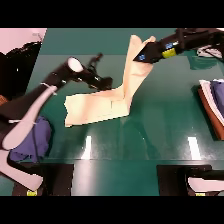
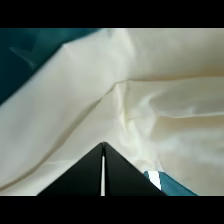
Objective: Fold the shirts.
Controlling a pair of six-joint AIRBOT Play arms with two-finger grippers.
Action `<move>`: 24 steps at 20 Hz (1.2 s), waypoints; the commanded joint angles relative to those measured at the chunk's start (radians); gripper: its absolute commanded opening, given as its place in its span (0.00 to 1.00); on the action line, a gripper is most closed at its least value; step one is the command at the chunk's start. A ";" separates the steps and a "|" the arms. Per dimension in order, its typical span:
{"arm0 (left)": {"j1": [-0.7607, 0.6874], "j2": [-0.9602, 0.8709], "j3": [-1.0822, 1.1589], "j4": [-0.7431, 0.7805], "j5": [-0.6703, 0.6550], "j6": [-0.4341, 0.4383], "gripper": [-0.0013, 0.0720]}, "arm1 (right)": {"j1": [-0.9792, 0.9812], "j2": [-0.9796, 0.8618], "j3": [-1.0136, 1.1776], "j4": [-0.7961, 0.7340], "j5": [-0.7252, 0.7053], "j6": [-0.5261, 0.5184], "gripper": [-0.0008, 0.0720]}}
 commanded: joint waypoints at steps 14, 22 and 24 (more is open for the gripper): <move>0.457 0.444 -0.001 0.206 -0.202 0.045 0.05 | 0.396 -0.271 0.095 -0.176 -0.186 -0.156 0.57; 0.457 0.444 -0.001 0.202 -0.216 0.044 0.05 | -0.038 -0.115 -0.345 -0.241 -0.139 0.002 0.82; 0.456 0.444 -0.001 0.201 -0.216 0.045 0.05 | -0.116 -0.137 -0.426 -0.133 -0.140 0.003 0.99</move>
